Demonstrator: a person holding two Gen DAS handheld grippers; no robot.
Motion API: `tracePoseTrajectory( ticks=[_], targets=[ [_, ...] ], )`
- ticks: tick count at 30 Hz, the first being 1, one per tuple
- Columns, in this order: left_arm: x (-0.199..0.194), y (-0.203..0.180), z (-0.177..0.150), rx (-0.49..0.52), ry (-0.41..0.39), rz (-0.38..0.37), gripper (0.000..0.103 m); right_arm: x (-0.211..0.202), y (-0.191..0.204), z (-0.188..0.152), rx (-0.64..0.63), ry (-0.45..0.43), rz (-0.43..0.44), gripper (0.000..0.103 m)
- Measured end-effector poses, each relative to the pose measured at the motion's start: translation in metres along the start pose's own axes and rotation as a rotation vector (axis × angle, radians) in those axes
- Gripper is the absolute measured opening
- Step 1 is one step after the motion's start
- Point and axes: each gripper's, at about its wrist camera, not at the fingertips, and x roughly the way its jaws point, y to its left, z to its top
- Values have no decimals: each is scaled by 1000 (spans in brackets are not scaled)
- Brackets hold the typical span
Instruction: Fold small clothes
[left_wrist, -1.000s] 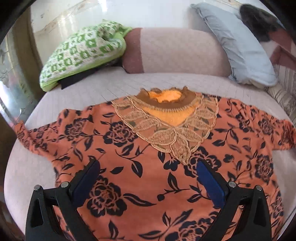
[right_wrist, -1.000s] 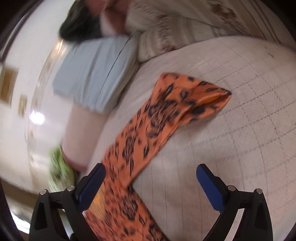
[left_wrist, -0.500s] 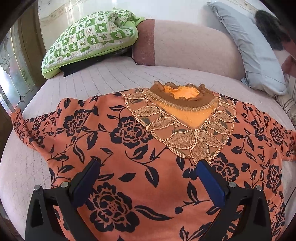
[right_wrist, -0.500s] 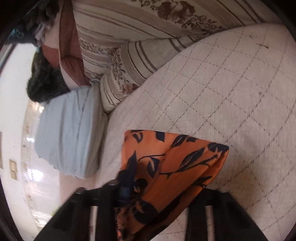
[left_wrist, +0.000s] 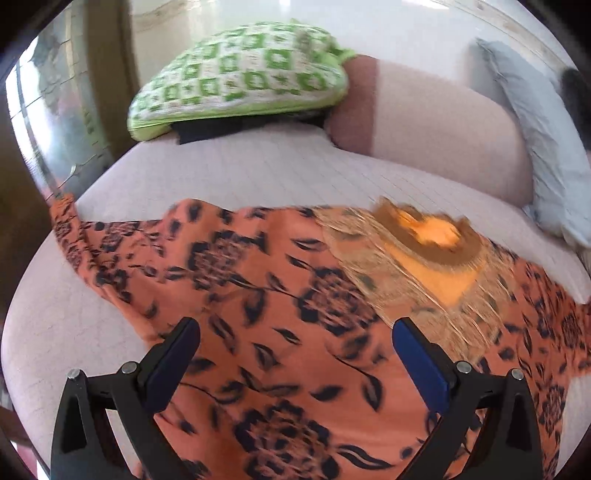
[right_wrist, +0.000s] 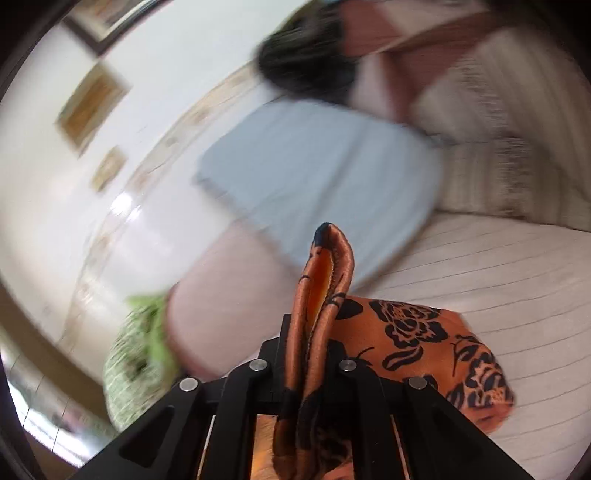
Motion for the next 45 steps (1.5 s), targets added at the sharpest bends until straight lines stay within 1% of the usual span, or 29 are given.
tracePoseTrajectory(
  ticks=[3,5,7,8,10,13,14,16,17,18,19,20,21,22,23,25,28,29,31,32,34,35,36,38,39,41,43,44,45],
  targets=[
    [3,29,11,-65,5,41,103,43,64,-39,-65,111,79,9],
    [6,52,17,-116,13,53,103,74,101,-76,-104,192,104,9],
    [9,78,23,-170,16,75,103,98,128,-115,-117,288,125,9],
    [10,90,25,-193,14,90,103,109,136,-136,-100,345,139,12],
    [11,112,28,-236,13,114,103,132,149,-180,-43,476,154,14],
    [13,137,30,-290,20,122,103,155,161,-233,18,652,237,19],
    [15,143,32,-302,23,122,103,159,167,-244,23,688,269,19],
    [18,153,33,-317,33,124,103,156,176,-258,-8,721,331,21],
    [20,154,34,-318,39,123,103,153,182,-259,-35,730,364,27],
    [22,155,34,-317,45,122,103,150,186,-258,-50,738,400,31],
    [23,156,35,-313,49,120,103,144,186,-255,-45,736,439,39],
    [23,156,35,-310,50,113,103,136,186,-250,-30,719,477,53],
    [23,155,35,-306,50,97,103,128,187,-243,-19,687,503,63],
    [23,154,33,-300,50,78,103,115,182,-235,-19,637,509,73],
    [24,151,34,-288,53,47,103,106,179,-227,-30,603,498,74],
    [25,143,33,-265,59,-8,103,90,165,-214,-46,575,459,74],
    [33,127,32,-253,86,-121,103,64,129,-193,-34,509,390,74],
    [37,121,31,-262,96,-165,103,53,113,-188,-38,482,359,74],
    [44,110,29,-282,116,-219,103,32,77,-181,-44,436,291,74],
    [49,104,27,-291,131,-246,103,23,56,-181,-32,423,254,74],
    [65,90,23,-301,188,-300,103,11,19,-174,18,418,209,74],
    [73,84,22,-297,207,-309,103,7,1,-172,53,414,190,74],
    [80,75,21,-277,219,-290,103,3,-18,-169,89,410,177,74],
    [81,54,24,-185,175,-200,102,3,-45,-166,157,407,148,74],
    [81,45,26,-149,164,-194,102,5,-54,-162,187,416,138,74],
    [82,26,31,-85,142,-208,95,11,-59,-156,200,427,138,74],
    [87,14,34,-32,141,-200,82,15,-58,-154,154,426,123,74],
    [92,9,35,-3,152,-190,79,17,-56,-154,125,421,110,74],
    [95,5,35,26,156,-162,74,19,-55,-154,102,415,96,74]
  ],
)
